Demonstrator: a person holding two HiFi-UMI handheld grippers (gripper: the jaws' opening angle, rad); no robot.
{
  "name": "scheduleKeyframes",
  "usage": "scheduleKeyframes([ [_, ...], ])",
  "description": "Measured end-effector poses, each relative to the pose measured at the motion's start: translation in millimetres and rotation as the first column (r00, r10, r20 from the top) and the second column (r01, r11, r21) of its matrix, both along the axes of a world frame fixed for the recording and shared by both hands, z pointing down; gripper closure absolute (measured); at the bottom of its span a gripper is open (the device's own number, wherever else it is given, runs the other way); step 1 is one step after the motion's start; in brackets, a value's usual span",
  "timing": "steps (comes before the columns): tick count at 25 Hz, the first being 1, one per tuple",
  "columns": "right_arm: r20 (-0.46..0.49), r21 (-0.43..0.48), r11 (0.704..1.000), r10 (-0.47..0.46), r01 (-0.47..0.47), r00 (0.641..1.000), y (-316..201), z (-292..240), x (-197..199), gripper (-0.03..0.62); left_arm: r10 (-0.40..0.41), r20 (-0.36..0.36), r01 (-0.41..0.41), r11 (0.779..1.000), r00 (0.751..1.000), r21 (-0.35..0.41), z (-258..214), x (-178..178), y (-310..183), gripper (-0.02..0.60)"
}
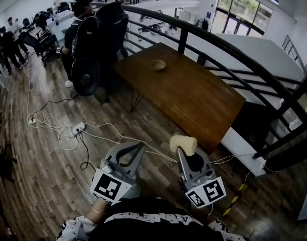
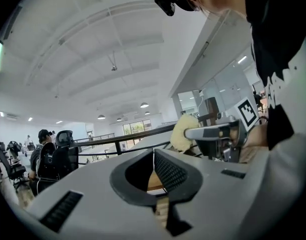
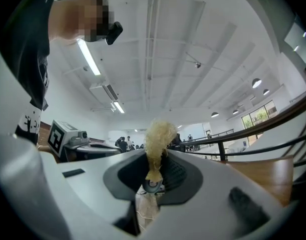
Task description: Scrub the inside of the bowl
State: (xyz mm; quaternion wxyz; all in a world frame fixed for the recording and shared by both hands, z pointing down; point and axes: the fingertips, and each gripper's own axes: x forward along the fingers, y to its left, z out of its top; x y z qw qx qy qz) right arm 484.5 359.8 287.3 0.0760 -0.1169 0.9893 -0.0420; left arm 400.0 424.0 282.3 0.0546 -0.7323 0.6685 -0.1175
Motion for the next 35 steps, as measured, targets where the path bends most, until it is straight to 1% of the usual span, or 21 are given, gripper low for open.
scheduleKeyframes([
  [3,-0.008,0.019,1.000,-0.003,0.003,1.000,-7,-1,-13,0.533,0.018,-0.028,-0.017,1.000,0.999,0.020,-1,-10,-11,0.566],
  [6,-0.018,0.014,1.000,0.007,-0.007,1.000,-16,1,-27,0.533,0.037,-0.037,-0.035,0.998,0.999,0.050,-5,-24,-21,0.566],
  [9,-0.024,0.006,1.000,0.022,-0.022,0.999,-23,1,-40,0.533,0.072,-0.055,-0.068,0.994,0.996,0.083,-10,-34,-27,0.566],
  [12,-0.030,0.012,0.999,0.038,-0.038,0.999,-32,0,-51,0.533,0.103,-0.070,-0.097,0.991,0.992,0.088,-11,-43,-35,0.566],
  [17,-0.036,0.017,0.998,0.057,-0.056,0.998,-44,-3,-75,0.533,0.093,-0.103,-0.083,0.992,0.990,0.097,-11,-73,-48,0.566],
  [19,-0.041,0.019,0.998,0.062,-0.061,0.997,-47,-5,-87,0.533,0.104,-0.089,-0.095,0.991,0.991,0.096,-13,-85,-53,0.566],
  [22,-0.047,0.015,0.997,0.077,-0.076,0.996,-54,-6,-103,0.533,0.134,-0.033,-0.130,0.985,0.990,0.112,-17,-98,-60,0.566],
  [24,-0.050,0.015,0.996,0.087,-0.087,0.995,-58,-7,-115,0.533,0.127,-0.019,-0.123,0.984,0.992,0.125,-19,-111,-62,0.566],
  [30,-0.072,0.021,0.996,0.088,-0.087,0.994,-63,-10,-158,0.533,0.093,-0.082,-0.080,0.985,0.992,0.152,-24,-164,-70,0.565],
  [35,-0.080,0.017,0.995,0.095,-0.094,0.992,-66,-5,-194,0.534,0.076,-0.101,-0.063,0.990,0.992,0.128,-14,-207,-72,0.565],
])
